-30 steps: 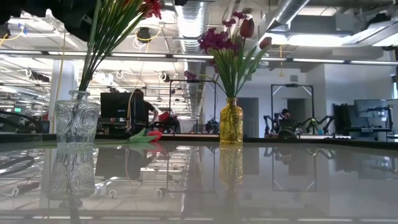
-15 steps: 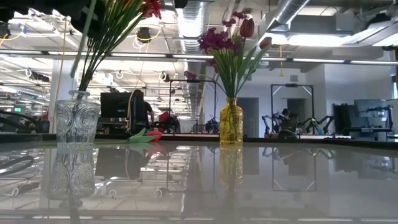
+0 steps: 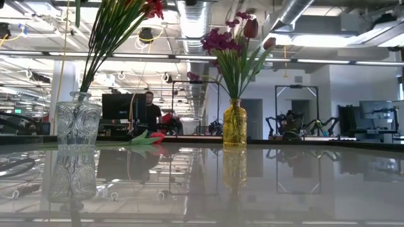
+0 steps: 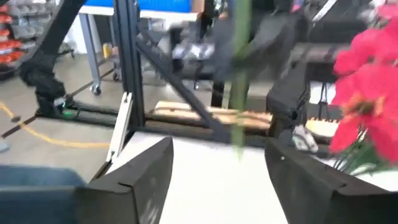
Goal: Sort flowers into vase by color
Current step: Put the bottom pink tulip into the transparent vase
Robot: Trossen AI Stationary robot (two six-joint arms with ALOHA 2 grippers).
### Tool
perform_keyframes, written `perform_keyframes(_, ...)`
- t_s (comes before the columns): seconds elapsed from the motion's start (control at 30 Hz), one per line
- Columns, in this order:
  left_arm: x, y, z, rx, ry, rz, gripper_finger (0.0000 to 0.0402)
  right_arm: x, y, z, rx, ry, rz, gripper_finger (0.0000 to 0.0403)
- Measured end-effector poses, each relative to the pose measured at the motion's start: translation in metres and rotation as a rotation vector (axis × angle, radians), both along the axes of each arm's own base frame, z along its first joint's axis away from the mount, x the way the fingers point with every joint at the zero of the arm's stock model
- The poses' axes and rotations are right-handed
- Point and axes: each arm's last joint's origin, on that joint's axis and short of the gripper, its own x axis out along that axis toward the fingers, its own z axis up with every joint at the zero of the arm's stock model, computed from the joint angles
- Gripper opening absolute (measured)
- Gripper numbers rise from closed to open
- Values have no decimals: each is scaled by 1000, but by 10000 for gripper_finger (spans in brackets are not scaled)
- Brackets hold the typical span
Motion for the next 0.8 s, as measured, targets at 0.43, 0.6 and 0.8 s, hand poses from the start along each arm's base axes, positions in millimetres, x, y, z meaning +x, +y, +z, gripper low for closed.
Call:
perform_keyframes(0.43, -54, 38, 0, -69, -98, 221, 0, -4, 2, -9, -21, 127, 4, 292)
perform_keyframes(0.6, -63, 50, -17, -91, -67, 297, 0, -5, 2, -10, -24, 135, 4, 292)
perform_keyframes(0.8, -69, 57, -35, -55, -53, 357, 0, -5, 2, -11, -26, 141, 4, 292)
